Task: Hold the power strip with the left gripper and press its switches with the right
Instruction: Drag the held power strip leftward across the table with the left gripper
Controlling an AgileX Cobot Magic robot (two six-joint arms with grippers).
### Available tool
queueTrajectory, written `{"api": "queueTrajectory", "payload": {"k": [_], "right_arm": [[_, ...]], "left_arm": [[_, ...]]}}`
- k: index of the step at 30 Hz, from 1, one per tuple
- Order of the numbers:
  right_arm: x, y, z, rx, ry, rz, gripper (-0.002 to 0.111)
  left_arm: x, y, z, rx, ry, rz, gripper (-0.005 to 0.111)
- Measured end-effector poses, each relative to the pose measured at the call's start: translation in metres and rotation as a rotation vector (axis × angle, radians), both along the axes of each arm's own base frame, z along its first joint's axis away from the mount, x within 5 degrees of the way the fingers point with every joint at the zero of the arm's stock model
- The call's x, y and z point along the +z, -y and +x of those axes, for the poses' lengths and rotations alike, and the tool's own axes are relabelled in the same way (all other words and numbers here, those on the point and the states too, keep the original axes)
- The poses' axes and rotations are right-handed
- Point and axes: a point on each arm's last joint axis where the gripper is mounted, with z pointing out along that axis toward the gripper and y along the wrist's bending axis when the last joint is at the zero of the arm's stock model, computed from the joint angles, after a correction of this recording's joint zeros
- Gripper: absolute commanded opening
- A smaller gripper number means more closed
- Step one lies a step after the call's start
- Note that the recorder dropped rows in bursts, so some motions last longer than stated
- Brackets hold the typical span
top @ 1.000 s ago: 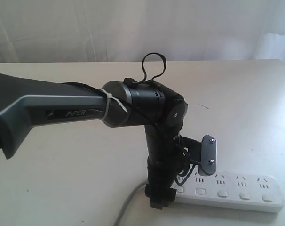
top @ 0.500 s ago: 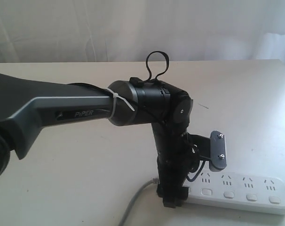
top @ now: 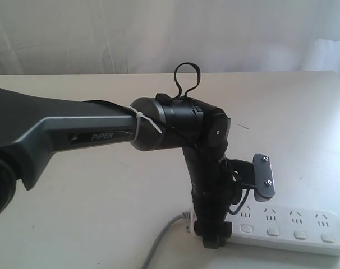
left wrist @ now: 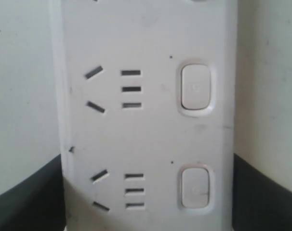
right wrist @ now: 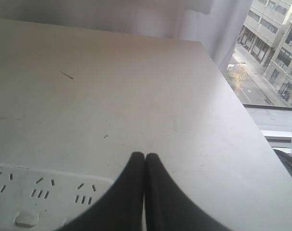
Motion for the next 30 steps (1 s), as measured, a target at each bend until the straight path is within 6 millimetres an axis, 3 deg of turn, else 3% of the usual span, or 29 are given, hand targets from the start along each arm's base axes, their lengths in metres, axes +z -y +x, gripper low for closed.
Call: {"api": "queueTrajectory", "payload": {"k": [3,8,12,22,26,30], "right_arm": [[0.0,0.0,0.0,0.0,0.0,0.0,0.0],[0.0,0.0,0.0,0.0,0.0,0.0,0.0],[0.0,0.0,0.0,0.0,0.0,0.0,0.0],[0.0,0.0,0.0,0.0,0.0,0.0,0.0],[0.0,0.0,0.0,0.0,0.0,0.0,0.0],[0.0,0.0,0.0,0.0,0.0,0.0,0.0]], "left_arm": [[-0.002,0.001,0.001,-0.001,-0.007,0.009,0.048],[-0.002,0.0,0.002,-0.007,0.013,0.03,0.0],[-0.002,-0.002,0.001,-0.028,0.039,0.08,0.0],[-0.001,-0.031,0.007,-0.058,0.077,0.366,0.0],[0.005,-0.045,0.014,0.002,0.042,0.37,0.0],[0.027,-0.062,0.022,0.088,0.036,0.304,0.0]]}}
